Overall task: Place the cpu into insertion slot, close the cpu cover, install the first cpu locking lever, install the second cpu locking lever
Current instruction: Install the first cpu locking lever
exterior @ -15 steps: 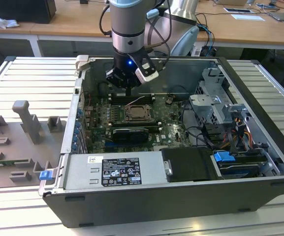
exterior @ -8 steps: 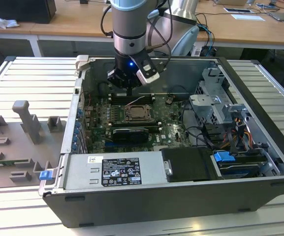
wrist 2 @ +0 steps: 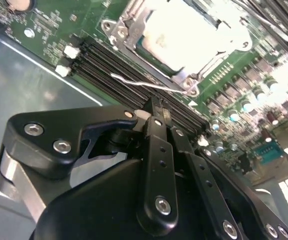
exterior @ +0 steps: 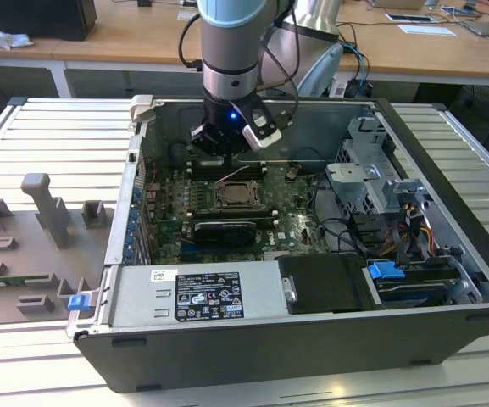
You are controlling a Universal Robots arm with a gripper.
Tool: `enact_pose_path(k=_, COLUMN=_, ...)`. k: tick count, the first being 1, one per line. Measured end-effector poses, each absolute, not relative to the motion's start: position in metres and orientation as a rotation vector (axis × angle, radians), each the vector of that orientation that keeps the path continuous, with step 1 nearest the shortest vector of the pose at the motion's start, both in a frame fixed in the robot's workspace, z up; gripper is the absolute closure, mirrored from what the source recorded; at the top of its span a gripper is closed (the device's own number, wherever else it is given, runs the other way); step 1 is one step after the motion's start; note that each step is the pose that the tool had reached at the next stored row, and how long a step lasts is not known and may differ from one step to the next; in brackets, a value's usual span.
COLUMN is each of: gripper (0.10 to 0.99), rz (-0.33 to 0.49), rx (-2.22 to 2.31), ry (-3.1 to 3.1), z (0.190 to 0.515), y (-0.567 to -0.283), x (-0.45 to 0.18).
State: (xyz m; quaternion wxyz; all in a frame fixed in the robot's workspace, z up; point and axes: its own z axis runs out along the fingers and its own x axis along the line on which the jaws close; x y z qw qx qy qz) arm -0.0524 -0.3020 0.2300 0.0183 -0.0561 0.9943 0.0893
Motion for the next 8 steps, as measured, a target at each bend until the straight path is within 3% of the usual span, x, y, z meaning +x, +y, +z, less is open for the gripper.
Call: enact_pose_path(k=8, gripper=0.98, rz=0.277, rx=-0.174, ry=3.088, z=0.225, y=-0.3, x=-0.04)
